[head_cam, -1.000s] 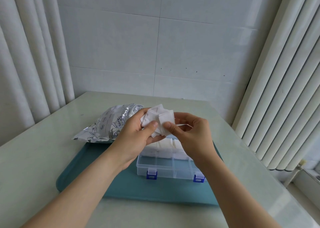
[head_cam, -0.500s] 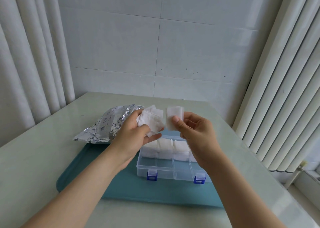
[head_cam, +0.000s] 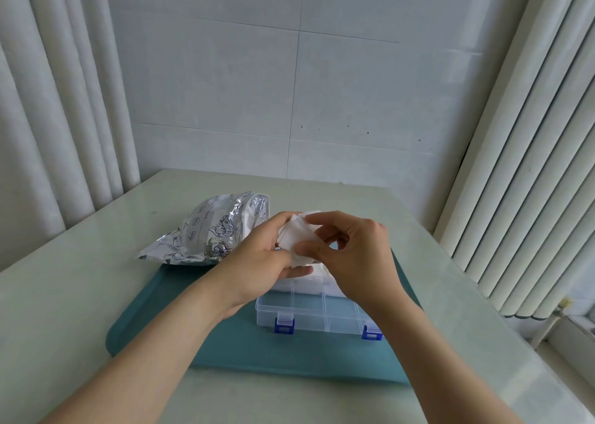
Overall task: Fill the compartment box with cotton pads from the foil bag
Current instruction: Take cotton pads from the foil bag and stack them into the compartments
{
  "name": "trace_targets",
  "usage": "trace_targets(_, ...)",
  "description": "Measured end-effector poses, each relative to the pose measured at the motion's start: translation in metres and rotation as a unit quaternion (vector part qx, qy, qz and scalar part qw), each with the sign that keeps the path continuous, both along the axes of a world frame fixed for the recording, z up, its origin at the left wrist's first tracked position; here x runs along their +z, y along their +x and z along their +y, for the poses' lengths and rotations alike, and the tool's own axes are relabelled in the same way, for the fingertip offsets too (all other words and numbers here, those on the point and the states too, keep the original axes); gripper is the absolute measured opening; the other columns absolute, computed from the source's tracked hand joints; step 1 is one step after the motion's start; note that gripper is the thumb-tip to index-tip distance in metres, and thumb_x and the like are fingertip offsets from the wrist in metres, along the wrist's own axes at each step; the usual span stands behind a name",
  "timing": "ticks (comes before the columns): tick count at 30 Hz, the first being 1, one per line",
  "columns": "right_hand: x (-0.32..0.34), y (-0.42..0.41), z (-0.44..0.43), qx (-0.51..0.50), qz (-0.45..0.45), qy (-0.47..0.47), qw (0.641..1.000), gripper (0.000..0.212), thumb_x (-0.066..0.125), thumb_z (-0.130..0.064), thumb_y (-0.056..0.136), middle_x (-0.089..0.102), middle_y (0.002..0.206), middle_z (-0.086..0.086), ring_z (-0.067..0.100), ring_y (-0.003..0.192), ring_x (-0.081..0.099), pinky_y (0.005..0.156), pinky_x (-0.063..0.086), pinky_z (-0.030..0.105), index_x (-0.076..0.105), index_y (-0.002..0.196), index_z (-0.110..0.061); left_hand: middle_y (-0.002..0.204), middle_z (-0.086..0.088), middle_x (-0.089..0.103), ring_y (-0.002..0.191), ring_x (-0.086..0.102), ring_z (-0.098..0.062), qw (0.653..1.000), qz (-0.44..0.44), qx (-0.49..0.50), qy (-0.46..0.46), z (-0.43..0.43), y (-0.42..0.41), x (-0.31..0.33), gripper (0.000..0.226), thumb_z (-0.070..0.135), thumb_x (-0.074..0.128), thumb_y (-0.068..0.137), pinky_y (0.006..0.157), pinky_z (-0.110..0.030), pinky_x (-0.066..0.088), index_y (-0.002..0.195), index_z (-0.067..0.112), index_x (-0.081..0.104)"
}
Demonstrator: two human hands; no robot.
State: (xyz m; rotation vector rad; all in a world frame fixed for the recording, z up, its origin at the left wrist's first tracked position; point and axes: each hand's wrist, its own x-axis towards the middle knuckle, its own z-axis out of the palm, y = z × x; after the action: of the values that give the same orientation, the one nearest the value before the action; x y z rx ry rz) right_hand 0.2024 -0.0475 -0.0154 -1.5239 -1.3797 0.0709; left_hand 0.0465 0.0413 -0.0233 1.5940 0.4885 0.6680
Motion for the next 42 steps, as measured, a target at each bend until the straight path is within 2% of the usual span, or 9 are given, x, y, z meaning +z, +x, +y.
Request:
trace_targets(11,-0.003,-0.002,0.004,-0.037,-0.064,0.010,0.997,0.019,0.088,-0.028,0.084,0.066,0.093,-0.020,-0.002,0.093,0.061,0.074,0.040,0.003,0.072,0.093,-0.031,0.128,-0.008,0.073,0.118,0.073,-0.024,1.000,0.008,0.009,0.013,-0.001,0.000,-0.001,0.053,-0.014,0.040,0.105,0.101,-0.043,0.060,0.138,0.020,0.063)
trace_targets(15,-0.002,0.001,0.002,0.001,0.003,-0.004,1.000,0.025,0.085,-0.022,0.086,0.072,0.083,-0.014,0.005,0.083,0.067,0.069,0.046,0.012,0.073,0.106,-0.029,0.125,-0.013,0.074,0.114,0.075,-0.027,1.000,-0.016,0.004,-0.013,-0.001,-0.001,0.001,0.040,-0.010,0.050,0.105,0.100,-0.045,0.061,0.134,0.014,0.063)
trace_targets(18,0.000,0.004,0.002,0.044,0.046,-0.015,0.998,0.013,0.083,-0.018,0.088,0.075,0.082,-0.014,0.006,0.074,0.067,0.066,0.048,0.020,0.077,0.095,-0.026,0.125,-0.015,0.074,0.115,0.074,-0.028,0.999,-0.024,0.003,-0.023,0.001,-0.002,0.001,0.038,-0.010,0.055,0.103,0.100,-0.045,0.060,0.133,0.013,0.064)
trace_targets(23,0.001,0.008,0.003,0.071,0.189,0.013,0.979,0.010,0.076,-0.010,0.095,0.080,0.094,-0.001,0.021,0.091,0.076,0.083,0.061,0.034,0.076,0.103,-0.016,0.123,-0.020,0.074,0.112,0.075,-0.034,0.998,-0.041,0.028,-0.033,0.000,0.000,0.001,0.043,-0.012,0.052,0.103,0.100,-0.047,0.060,0.136,0.013,0.062)
trace_targets(26,0.005,0.014,0.002,0.017,0.327,0.036,0.944,0.010,0.074,-0.007,0.093,0.079,0.088,0.000,0.013,0.078,0.071,0.073,0.053,0.024,0.076,0.101,-0.012,0.123,-0.020,0.075,0.110,0.076,-0.036,0.996,-0.059,0.044,-0.053,0.002,0.000,0.000,0.045,-0.013,0.049,0.103,0.103,-0.048,0.058,0.135,0.016,0.061)
trace_targets(28,0.004,0.021,0.003,-0.024,0.389,0.027,0.921,0.010,0.073,-0.006,0.088,0.074,0.082,0.002,0.018,0.078,0.061,0.073,0.045,0.030,0.076,0.094,-0.012,0.124,-0.020,0.074,0.110,0.076,-0.037,0.993,-0.075,0.057,-0.071,0.002,-0.001,0.001,0.047,-0.014,0.046,0.104,0.103,-0.048,0.057,0.133,0.019,0.061)
trace_targets(33,0.003,0.016,0.002,0.044,0.437,-0.023,0.898,0.009,0.070,0.001,0.089,0.069,0.081,0.008,0.025,0.080,0.056,0.067,0.044,0.032,0.074,0.091,-0.008,0.081,0.003,0.077,0.107,0.076,-0.034,0.989,-0.091,0.082,-0.084,0.001,0.000,0.003,0.045,-0.012,0.046,0.105,0.101,-0.045,0.058,0.118,0.027,0.064)
trace_targets(37,-0.002,0.007,0.003,0.114,0.376,-0.038,0.919,0.013,0.079,-0.012,0.092,0.079,0.098,0.013,0.030,0.084,0.071,0.080,0.053,0.038,0.077,0.104,-0.009,0.123,-0.016,0.075,0.116,0.074,-0.032,0.990,-0.084,0.076,-0.082,0.004,0.002,-0.001,0.045,-0.010,0.049,0.104,0.104,-0.048,0.057,0.137,0.018,0.063)
trace_targets(42,-0.002,0.001,0.003,0.049,0.349,-0.014,0.936,0.029,0.087,-0.015,0.084,0.079,0.092,0.011,0.023,0.086,0.076,0.079,0.059,0.035,0.074,0.110,-0.016,0.127,-0.015,0.074,0.121,0.071,-0.032,0.993,-0.077,0.043,-0.073,0.000,0.004,-0.001,0.048,-0.013,0.048,0.103,0.108,-0.051,0.055,0.138,0.016,0.062)
